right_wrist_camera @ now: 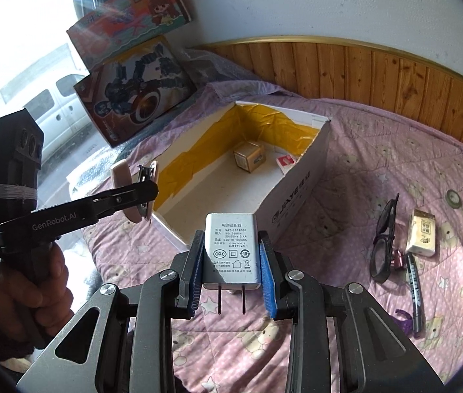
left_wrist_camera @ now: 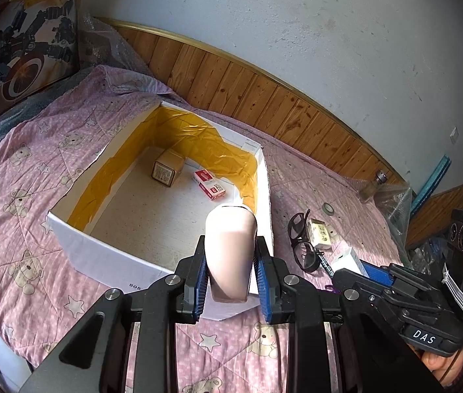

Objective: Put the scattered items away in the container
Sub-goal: 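Carry the white charger with the right tool while the left tool carries the pink stapler to the box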

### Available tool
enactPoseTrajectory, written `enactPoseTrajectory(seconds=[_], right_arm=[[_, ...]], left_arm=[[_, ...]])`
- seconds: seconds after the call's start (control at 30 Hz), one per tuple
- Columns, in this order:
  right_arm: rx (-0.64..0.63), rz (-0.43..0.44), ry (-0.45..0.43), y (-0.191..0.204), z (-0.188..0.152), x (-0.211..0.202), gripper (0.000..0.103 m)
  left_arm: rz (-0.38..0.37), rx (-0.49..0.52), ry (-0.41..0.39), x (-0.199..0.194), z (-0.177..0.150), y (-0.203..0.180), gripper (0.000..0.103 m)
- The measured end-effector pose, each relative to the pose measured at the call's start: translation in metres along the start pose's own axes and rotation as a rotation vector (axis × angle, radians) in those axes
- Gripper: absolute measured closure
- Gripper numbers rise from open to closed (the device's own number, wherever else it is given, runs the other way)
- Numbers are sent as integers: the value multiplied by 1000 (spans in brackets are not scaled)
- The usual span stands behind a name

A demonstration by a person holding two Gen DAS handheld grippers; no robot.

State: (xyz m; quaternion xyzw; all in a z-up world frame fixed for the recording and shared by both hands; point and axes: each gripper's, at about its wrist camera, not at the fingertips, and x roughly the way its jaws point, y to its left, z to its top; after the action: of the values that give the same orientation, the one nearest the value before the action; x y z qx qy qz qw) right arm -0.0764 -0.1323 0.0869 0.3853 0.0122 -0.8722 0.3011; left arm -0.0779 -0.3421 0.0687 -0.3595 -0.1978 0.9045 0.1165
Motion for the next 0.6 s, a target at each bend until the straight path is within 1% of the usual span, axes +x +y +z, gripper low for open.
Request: enactPoseTrajectory(seconds=[0.3, 0.47, 0.6], right_arm=[[-34, 48, -2, 0, 38, 23, 71], [-61, 73, 13, 3, 56, 40, 71], [-69, 87, 42, 0, 69, 55, 71]], left_arm=[[23, -7, 14, 16, 31, 11, 76], [41, -7, 45, 26, 45, 18, 76], [57, -12, 80, 35, 57, 27, 76]])
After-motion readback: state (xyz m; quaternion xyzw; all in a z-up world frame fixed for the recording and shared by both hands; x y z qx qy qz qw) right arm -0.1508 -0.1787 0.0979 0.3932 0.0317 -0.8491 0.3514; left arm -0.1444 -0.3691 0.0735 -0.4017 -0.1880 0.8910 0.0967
